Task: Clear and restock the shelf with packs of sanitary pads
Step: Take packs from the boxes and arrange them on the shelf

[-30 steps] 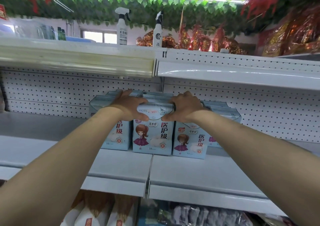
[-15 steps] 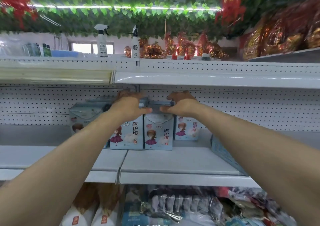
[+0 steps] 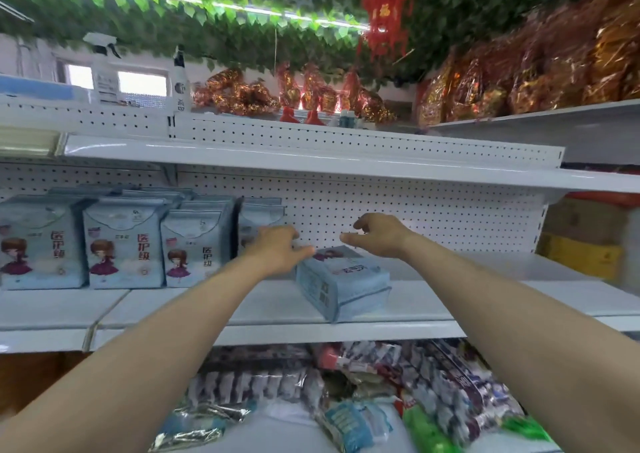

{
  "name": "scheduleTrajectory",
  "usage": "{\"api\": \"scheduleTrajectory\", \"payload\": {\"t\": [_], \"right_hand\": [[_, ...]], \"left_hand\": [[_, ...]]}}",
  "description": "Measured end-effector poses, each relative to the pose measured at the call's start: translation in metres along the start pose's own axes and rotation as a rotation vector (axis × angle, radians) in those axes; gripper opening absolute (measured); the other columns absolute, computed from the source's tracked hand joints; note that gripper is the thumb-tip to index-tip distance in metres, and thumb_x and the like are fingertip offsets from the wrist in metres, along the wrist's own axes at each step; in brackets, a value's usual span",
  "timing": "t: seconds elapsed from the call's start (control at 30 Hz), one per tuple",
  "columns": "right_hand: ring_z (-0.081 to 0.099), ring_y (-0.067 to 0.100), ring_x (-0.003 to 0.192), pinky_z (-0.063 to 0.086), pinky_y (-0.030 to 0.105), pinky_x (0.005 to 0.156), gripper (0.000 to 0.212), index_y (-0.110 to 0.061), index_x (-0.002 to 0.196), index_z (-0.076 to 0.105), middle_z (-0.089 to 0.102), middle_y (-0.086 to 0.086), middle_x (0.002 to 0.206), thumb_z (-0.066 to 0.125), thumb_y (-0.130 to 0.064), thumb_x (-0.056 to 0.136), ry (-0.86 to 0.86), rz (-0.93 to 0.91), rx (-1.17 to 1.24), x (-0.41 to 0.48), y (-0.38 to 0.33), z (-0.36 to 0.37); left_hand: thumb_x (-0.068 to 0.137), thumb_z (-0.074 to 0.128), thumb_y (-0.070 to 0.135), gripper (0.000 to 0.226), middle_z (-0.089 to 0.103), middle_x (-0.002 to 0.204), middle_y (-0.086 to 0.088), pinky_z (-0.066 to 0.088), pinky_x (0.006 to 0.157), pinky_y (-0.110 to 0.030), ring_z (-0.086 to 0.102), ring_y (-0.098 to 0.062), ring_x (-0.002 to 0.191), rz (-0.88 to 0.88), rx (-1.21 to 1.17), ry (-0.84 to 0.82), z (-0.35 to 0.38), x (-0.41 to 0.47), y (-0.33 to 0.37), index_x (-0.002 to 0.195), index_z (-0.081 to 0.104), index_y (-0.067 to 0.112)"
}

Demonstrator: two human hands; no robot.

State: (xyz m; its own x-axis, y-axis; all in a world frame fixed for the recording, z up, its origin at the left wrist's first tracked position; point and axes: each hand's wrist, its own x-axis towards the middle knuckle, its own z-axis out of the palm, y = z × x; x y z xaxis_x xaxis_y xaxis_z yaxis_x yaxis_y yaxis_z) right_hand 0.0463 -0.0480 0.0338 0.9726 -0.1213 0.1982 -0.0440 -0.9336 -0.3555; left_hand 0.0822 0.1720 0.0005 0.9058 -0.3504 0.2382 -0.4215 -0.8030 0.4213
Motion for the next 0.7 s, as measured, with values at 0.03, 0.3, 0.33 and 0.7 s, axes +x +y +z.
{"api": "scheduleTrajectory", "payload": {"t": [0.03,0.3,0.33,0.7], "right_hand": [[0.046,0.025,0.136,0.039,0.035,0.108,0.074,-0.014,0.144,0.051,0.052,0.006,0.147,0.059,-0.065,0.09,-0.015,0.014,0.02,-0.004,0.013,0.001],[0.037,0.029,0.144,0.034,0.04,0.117,0.086,-0.006,0.155,0.03,0.033,0.01,0.161,0.059,-0.058,0.094,-0.155,0.128,0.313,-0.024,0.065,0.028],[0.039,0.029,0.143,0.035,0.041,0.116,0.087,-0.006,0.156,0.029,0.032,0.01,0.161,0.06,-0.058,0.093,-0.168,0.143,0.394,-0.025,0.066,0.032],[0.062,0.012,0.093,0.052,0.028,0.07,0.049,-0.013,0.124,0.063,0.067,0.003,0.119,0.065,-0.051,0.093,-0.198,0.168,0.831,-0.05,0.052,0.055]], "left_hand": [[0.091,0.054,0.064,0.071,0.05,0.146,-0.007,0.043,0.104,-0.036,0.045,-0.028,0.134,-0.023,-0.027,-0.025,0.012,0.0,0.009,0.143,0.049,0.015],[0.101,0.039,0.059,0.068,0.048,0.147,-0.014,0.043,0.106,-0.036,0.05,-0.031,0.129,-0.271,-0.329,-0.135,0.073,-0.006,0.046,0.142,0.049,0.007],[0.099,0.041,0.061,0.07,0.047,0.149,-0.013,0.043,0.107,-0.038,0.049,-0.031,0.13,-0.306,-0.397,-0.134,0.075,-0.008,0.046,0.145,0.046,0.008],[0.094,0.061,0.049,0.054,0.058,0.135,0.009,0.038,0.114,-0.047,0.053,-0.017,0.125,-0.333,-0.991,-0.124,0.075,-0.037,0.015,0.145,0.044,0.039]]}}
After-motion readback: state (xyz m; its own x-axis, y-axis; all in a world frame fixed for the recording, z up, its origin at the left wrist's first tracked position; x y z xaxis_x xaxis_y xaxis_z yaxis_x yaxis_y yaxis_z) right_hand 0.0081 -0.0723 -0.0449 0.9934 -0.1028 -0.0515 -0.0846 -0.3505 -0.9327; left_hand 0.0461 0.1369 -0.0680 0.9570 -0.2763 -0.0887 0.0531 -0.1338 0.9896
